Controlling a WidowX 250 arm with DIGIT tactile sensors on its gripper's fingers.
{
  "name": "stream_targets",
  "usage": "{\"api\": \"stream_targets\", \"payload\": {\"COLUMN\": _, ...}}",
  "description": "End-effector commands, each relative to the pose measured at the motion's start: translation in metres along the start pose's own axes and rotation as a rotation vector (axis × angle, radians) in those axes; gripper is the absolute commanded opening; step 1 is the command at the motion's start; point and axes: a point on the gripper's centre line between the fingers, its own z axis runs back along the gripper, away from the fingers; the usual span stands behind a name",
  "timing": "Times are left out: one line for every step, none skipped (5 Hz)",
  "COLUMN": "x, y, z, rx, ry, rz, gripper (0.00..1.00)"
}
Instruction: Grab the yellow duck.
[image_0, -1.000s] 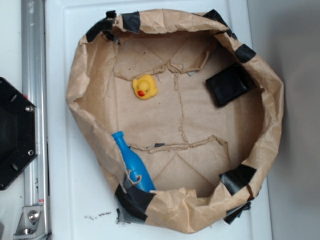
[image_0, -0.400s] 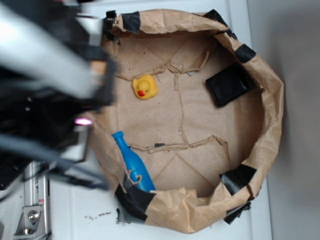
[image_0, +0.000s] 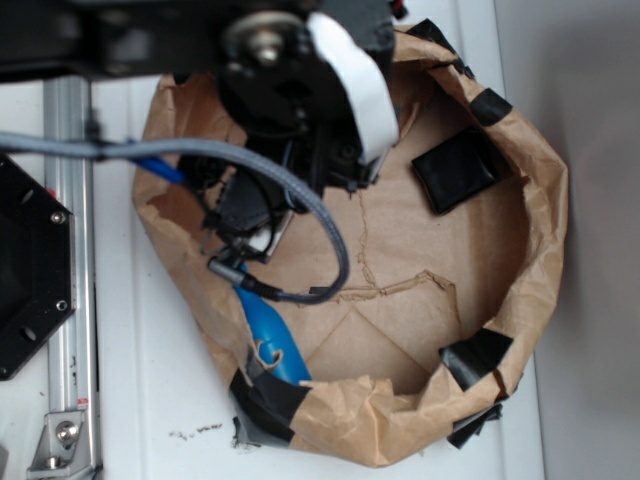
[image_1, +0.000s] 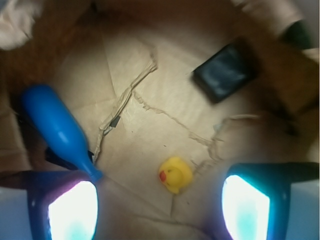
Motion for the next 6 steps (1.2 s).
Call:
{"api": "stream_targets", "payload": {"x": -0.007, "y": 0.014, "z": -0.050, "rx": 0.037, "ry": 0.043, "rz": -0.063, "gripper": 1.00}}
{"api": "stream_targets", "payload": {"x": -0.020, "y": 0.028, "z": -0.061, "rx": 0.048, "ry": 0.073, "rz": -0.037, "gripper": 1.00}}
{"api": "stream_targets", "payload": {"x": -0.028, "y": 0.034, "z": -0.061, "rx": 0.055, "ry": 0.071, "rz": -0.019, "gripper": 1.00}}
{"api": "stream_targets", "payload": {"x": -0.029, "y": 0.033, "z": -0.056, "rx": 0.073, "ry": 0.066, "rz": -0.014, "gripper": 1.00}}
{"api": "stream_targets", "payload": {"x": -0.026, "y": 0.031, "z": -0.054, "rx": 0.090, "ry": 0.067, "rz": -0.020, "gripper": 1.00}}
{"api": "stream_targets", "payload": {"x": -0.024, "y": 0.030, "z": -0.054, "rx": 0.093, "ry": 0.066, "rz": -0.023, "gripper": 1.00}}
